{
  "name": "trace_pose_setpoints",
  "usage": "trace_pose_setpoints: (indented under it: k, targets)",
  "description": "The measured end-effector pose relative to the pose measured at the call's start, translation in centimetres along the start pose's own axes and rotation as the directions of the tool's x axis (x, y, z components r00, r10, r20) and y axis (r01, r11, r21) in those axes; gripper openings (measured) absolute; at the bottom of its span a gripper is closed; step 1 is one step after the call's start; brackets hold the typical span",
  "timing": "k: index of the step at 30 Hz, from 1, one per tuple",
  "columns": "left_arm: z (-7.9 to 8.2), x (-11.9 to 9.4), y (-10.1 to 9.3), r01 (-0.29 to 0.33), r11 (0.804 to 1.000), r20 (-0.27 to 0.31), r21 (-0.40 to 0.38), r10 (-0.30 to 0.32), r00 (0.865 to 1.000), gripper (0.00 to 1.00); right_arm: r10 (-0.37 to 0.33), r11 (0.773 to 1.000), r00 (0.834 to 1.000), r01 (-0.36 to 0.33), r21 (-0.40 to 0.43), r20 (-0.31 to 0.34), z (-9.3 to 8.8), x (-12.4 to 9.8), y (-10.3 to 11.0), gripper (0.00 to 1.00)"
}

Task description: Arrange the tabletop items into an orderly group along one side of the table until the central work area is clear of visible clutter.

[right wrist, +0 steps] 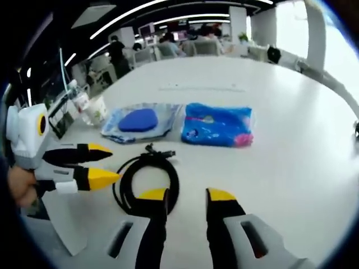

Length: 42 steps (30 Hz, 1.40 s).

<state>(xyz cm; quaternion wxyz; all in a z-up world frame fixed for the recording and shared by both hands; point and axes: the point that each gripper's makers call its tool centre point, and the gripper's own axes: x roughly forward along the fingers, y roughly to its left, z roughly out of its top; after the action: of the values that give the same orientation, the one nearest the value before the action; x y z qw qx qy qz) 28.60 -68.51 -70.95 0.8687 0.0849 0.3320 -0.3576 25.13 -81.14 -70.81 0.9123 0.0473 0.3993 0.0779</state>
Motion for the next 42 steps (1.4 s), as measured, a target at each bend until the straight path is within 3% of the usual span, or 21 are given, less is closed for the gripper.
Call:
trace_pose_setpoints:
  k: [10,19,42]
  targets:
    - [-0.5,-1.3,-0.5,0.018,1.000,0.007,-0.016,-0.018,1.000,0.40,-0.005,1.000,1.000,0.005,0.030,0.024,-1.0,-1.3,-0.2,0.28]
    - [-0.2,-3.2,-1.6,0.038,0.999,0.054,-0.035,-0.036,0.998,0.44,-0.003,0.999,0.999,0.000,0.054,0.048,-2.1,-2.4,0.1,0.33]
    - [-1.9,-7.3,-1.5,0.036,0.996,0.089,-0.078,-0.029,0.996,0.53,0.020,0.995,0.995,-0.030,0.097,0.102,-4.9,-5.0,1.9,0.41]
